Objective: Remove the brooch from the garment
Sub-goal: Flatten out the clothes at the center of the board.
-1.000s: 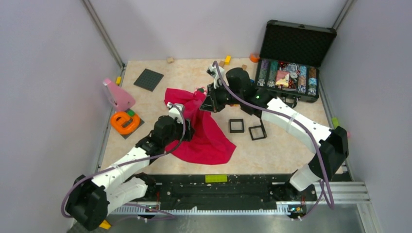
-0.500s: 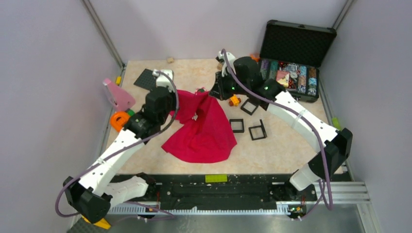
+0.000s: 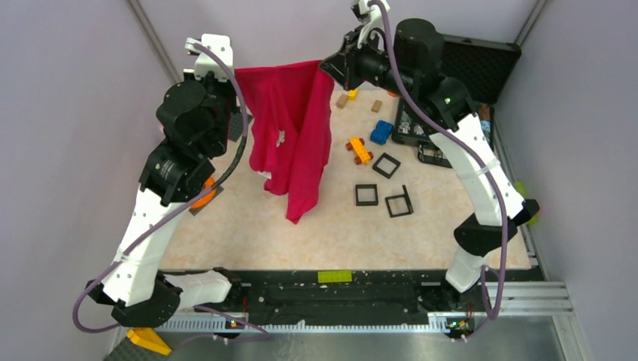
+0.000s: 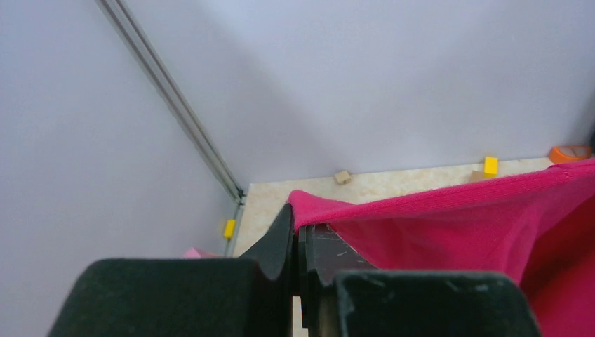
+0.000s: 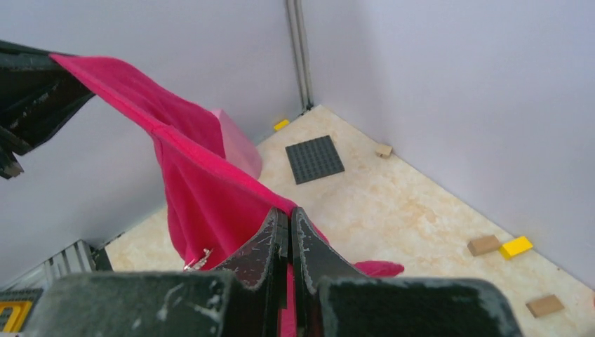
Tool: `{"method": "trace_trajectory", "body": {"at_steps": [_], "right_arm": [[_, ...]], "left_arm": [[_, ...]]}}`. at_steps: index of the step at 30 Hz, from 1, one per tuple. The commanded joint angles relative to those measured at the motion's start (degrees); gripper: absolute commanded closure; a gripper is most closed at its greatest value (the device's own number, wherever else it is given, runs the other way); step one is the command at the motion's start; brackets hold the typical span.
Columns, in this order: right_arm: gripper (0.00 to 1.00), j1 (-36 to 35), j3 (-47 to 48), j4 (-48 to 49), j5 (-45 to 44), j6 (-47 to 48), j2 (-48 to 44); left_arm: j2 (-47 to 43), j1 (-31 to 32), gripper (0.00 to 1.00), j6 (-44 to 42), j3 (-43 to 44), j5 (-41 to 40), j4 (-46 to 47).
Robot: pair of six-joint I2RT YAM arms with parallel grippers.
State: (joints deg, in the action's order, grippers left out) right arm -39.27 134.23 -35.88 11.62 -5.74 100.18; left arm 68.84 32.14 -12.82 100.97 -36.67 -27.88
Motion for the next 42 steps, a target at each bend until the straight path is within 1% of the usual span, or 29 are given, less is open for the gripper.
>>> {"method": "trace_trajectory", "body": {"at_steps": [1,4,6,8,10,13,16,19,21,23,26,29,31,32,34,36,37,38,40,42], "right_arm": [[1.0,0.9,1.9,-3.0,-1.0,2.5,-0.3],[1.0,0.8,-0.7,-3.2,3.6,0.6,-2.0],[1.0,0.3,-2.1,-4.2,7.9,-0.9,-3.0],[1.0,-1.4,-4.0,-5.2,10.9,-1.4,-4.2],[1.0,-3.9,-5.8,-6.4,11.7,-1.1,-5.3],[1.0,-7.2,-3.7,-10.6,12.7,-1.8,-5.6],[1.0,-10.4,-2.3,-14.0,13.5,-3.2,-6.2],[1.0,-13.6,-4.1,-14.4,13.1,-4.2,-8.0],[1.0,-14.2,-5.1,-13.7,12.8,-4.6,-8.9],[1.0,-14.2,-4.7,-13.2,9.8,-4.7,-9.1],[1.0,-13.8,-1.8,-15.3,5.4,-4.6,-6.6],[1.0,-12.1,0.9,-19.5,4.1,-5.6,-2.2],[1.0,-10.6,-2.4,-19.7,4.5,-6.1,-0.5],[1.0,-9.4,-5.7,-18.4,5.4,-6.3,-0.2],[1.0,-6.6,-12.2,-13.9,8.1,-6.8,0.5],[1.0,-2.8,-16.3,-9.8,10.1,-7.8,2.1],[1.0,-1.4,-16.4,-8.6,10.4,-7.8,3.6],[1.0,-0.2,-15.6,-8.0,10.2,-7.6,5.2],[1.0,1.9,-12.4,-7.1,9.2,-7.2,9.8],[1.0,3.4,-8.1,-6.3,7.0,-6.6,14.1]], "left_arm": [[-2.7,-0.3,1.0,-9.4,3.3,-4.9,1.8],[-6.3,-0.2,1.0,-8.9,1.5,-2.5,1.4],[-9.1,-0.3,1.0,-7.1,0.8,1.8,-1.2],[-12.1,-0.2,1.0,-5.3,-0.1,6.6,-3.7],[-14.4,-0.3,1.0,-4.9,-1.2,8.7,-5.5],[-15.2,-0.3,1.0,-5.0,0.7,8.4,-10.0],[-15.1,-0.3,1.0,-4.5,4.2,4.4,-13.9],[-16.4,-0.3,1.0,-3.9,6.7,0.4,-14.5],[-17.0,-0.2,1.0,-4.4,7.5,0.4,-14.1],[-16.7,-0.2,1.0,-5.4,6.9,0.3,-12.4],[-14.1,-0.2,1.0,-5.8,4.8,0.0,-10.8],[-11.7,-0.3,1.0,-5.9,-2.7,-2.3,-6.7],[-9.8,-0.6,1.0,-5.1,-8.4,-5.1,-4.0],[-8.9,-1.3,1.0,-4.5,-11.8,-6.0,-2.4],[-6.7,-4.3,1.0,-1.2,-16.7,-3.8,-0.1],[-3.6,-9.7,1.0,4.2,-19.8,3.2,0.5],[-1.6,-12.5,1.0,6.7,-20.6,6.5,0.8],[0.4,-14.3,1.0,8.9,-20.7,8.0,1.2],[5.2,-15.7,1.0,11.3,-19.8,7.4,2.3],[9.6,-15.9,1.0,12.0,-18.4,6.6,5.9]]}}
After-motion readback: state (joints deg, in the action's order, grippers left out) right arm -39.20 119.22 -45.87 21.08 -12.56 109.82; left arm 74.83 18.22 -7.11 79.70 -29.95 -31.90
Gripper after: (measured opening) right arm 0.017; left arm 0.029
